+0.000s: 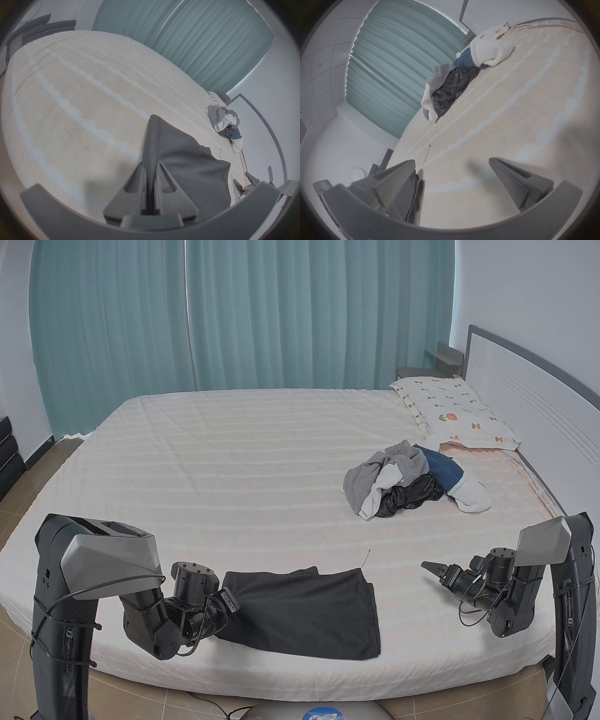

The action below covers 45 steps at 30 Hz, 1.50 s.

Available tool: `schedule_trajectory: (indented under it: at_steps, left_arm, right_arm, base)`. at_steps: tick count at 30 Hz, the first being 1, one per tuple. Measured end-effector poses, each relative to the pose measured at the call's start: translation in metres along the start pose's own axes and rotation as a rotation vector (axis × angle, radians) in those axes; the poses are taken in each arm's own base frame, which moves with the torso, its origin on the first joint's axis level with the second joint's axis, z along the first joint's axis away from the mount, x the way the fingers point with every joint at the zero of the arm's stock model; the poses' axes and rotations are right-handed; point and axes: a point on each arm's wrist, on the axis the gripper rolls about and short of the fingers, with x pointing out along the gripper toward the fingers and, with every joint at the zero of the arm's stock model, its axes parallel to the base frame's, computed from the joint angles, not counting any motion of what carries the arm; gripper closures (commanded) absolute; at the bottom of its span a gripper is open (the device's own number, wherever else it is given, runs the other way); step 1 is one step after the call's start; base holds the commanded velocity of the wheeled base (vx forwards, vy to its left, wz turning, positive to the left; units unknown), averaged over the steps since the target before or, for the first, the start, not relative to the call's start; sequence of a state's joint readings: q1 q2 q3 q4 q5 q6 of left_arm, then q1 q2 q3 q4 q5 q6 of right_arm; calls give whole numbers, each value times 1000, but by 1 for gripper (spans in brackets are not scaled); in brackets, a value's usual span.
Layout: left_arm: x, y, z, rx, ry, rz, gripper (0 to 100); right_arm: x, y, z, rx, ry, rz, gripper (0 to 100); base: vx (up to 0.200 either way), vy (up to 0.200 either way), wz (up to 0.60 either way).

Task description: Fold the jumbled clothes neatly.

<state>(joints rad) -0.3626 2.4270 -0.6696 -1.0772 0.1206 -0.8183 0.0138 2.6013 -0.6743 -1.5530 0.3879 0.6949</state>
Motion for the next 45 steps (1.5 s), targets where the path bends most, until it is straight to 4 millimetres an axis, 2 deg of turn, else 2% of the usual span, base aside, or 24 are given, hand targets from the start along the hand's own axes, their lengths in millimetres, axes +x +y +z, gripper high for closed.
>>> schedule_trajectory:
  at_steps: [45]
  left_arm:
    - [-7, 17, 17, -67, -30, 45, 100]
  right_arm:
    - [-1, -1, -2, -12, 6, -6, 0]
  base:
    - [0, 200, 0]
